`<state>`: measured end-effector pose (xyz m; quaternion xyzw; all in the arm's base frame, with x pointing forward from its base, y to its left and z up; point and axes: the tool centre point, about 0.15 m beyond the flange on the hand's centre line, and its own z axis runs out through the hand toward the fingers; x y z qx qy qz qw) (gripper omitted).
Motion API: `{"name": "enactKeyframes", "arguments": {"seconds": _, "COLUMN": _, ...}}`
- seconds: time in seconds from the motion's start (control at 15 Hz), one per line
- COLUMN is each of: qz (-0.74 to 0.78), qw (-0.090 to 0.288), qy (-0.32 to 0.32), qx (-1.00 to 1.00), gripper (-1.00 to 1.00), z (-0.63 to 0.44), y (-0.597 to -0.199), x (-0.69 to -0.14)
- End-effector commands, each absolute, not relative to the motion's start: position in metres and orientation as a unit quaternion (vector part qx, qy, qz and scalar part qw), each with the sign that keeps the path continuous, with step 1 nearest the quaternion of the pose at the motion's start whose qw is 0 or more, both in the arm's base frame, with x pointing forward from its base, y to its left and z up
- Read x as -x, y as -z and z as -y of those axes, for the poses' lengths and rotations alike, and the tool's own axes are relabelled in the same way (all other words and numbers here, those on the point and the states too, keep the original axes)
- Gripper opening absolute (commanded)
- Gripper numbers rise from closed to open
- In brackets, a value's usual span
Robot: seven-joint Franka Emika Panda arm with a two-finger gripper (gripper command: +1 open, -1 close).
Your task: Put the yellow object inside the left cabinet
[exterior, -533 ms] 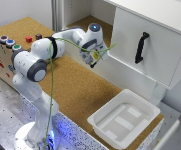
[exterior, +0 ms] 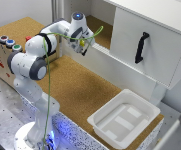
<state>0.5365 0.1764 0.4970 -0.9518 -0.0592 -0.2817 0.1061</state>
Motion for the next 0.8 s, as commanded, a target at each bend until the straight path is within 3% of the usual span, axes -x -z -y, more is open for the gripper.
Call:
{"name": "enactKeyframes", "arguments": {"seconds": 0.0, "qz": 0.1, "qw": 0.106, "qy": 0.239, "qx": 0.96, "gripper": -1.0, "z": -0.244, "y": -0.501, "x": -0.612}}
{"name": "enactKeyframes", "arguments": {"seconds": 0.73, "qz": 0.093, "qw": 0.084, "qy": 0.249, "qx": 0.96, "gripper": -1.0, "z": -0.308, "y": -0.487, "x": -0.668}}
